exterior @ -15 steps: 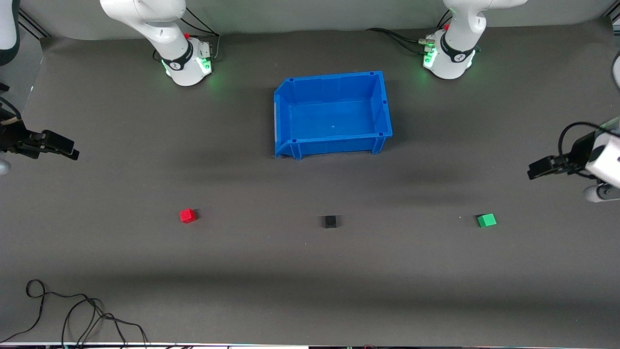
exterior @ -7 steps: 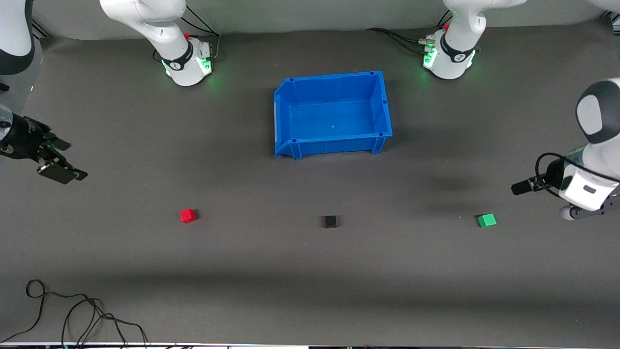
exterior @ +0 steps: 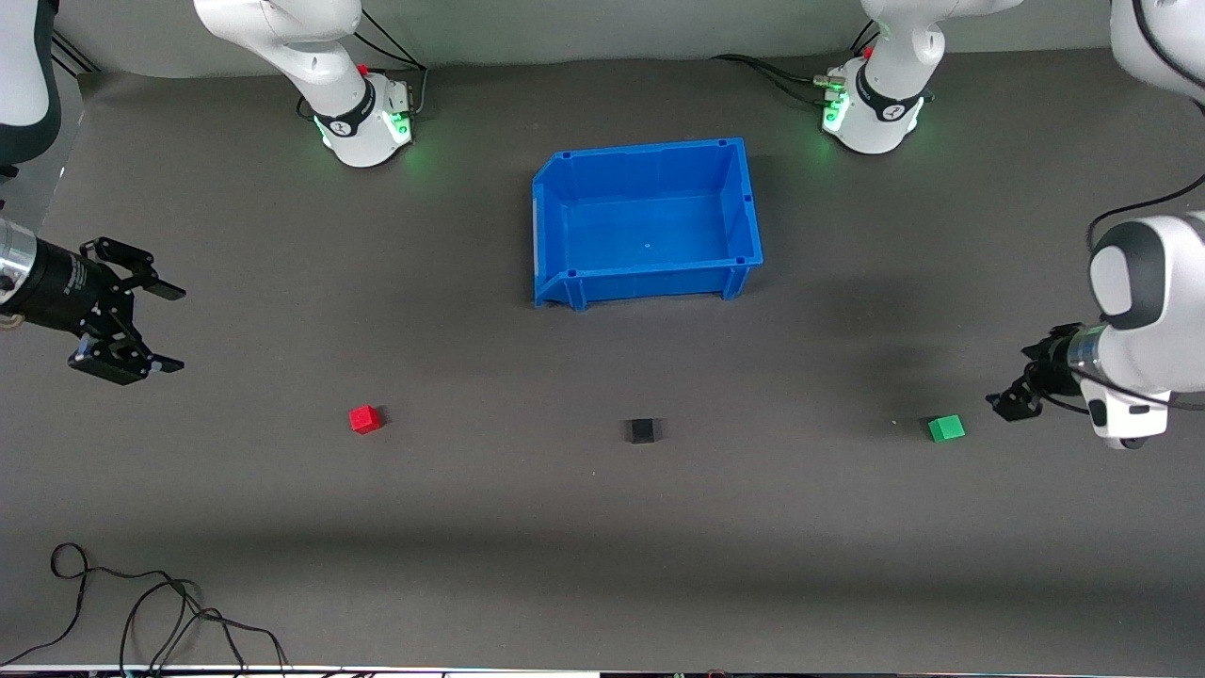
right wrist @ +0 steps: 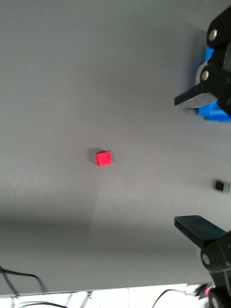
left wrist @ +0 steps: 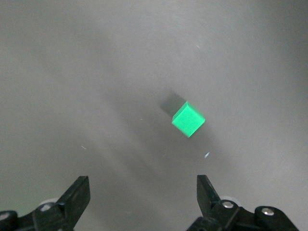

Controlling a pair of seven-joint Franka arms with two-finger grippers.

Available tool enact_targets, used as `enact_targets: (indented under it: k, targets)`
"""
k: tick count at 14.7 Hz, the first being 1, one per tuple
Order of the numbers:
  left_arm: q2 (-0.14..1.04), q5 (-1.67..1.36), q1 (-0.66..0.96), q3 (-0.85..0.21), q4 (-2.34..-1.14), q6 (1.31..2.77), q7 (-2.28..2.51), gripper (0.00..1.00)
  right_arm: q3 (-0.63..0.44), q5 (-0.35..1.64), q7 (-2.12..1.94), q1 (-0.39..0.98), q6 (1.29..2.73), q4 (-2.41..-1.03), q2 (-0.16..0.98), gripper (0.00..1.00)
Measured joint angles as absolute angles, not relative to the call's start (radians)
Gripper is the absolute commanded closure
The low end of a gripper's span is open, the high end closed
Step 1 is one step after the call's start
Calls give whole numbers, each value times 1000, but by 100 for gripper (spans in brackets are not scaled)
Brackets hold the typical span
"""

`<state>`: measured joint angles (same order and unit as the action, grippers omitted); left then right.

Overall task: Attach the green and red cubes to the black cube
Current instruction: 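Lower the right gripper onto the red cube while the left gripper lowers onto the green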

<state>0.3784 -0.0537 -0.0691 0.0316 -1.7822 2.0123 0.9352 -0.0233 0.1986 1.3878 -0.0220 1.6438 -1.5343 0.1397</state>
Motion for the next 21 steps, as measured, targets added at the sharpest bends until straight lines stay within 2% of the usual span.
enact_targets:
  k: [4, 8, 13, 17, 21]
  targets:
    - [439, -119, -109, 32, -1785, 2118, 1200, 2, -24, 204, 1456, -22, 1643, -1546, 190, 0]
    - [473, -126, -109, 22, -1813, 2230, 1381, 6, -24, 230, 1455, -22, 1655, -1562, 308, 0]
    - [559, -128, -67, 11, -1815, 2293, 1489, 13, -26, 332, 1336, -24, 1827, -1652, 390, 0]
    - [582, -128, -68, 16, -1816, 2377, 1555, 13, -29, 434, 1142, -46, 1958, -1757, 426, 0]
    - [638, -128, -68, 16, -1817, 2455, 1562, 13, -30, 504, 975, -71, 2025, -1767, 514, 0]
